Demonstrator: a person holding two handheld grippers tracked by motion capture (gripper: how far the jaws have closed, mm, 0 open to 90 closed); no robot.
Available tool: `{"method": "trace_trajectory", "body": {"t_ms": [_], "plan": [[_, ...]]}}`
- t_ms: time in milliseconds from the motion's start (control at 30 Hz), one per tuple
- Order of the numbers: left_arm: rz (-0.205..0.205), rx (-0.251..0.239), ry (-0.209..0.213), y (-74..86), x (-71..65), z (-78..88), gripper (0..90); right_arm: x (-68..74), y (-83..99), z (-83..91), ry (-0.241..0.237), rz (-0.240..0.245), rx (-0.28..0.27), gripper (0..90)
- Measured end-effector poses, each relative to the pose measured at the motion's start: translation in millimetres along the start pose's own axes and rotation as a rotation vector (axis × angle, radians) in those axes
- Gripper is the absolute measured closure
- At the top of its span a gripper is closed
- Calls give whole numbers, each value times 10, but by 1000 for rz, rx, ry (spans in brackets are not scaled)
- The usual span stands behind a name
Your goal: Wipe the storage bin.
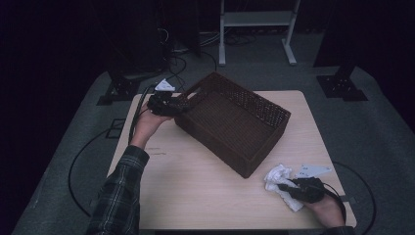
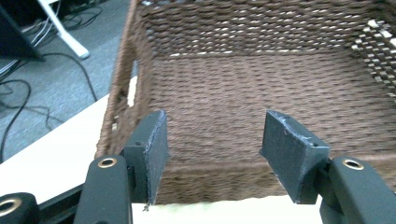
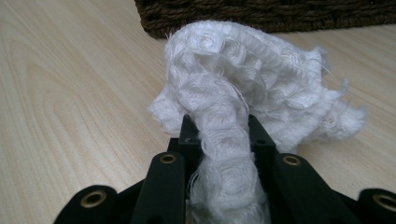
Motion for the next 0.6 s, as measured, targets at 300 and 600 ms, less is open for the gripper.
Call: {"method": "trace_trajectory", "body": {"t_ms": [300,600], "plan": [[33,46,-59,10,323,-225,416,-7,5,1,-4,1,-5,730],[61,87,-70,50,613,-454,476,-11,29,20,-14,-12,-9,730]]}}
Point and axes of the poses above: each handheld gripper's, and its own axes: z roughly backward along the jaws, y roughly out of its underside, x roughly to its left, the point moved 3 cm from there along -z, roughly forward along the jaws, and after that the axes turned 7 degrees about -y, right-handed, at the moved point
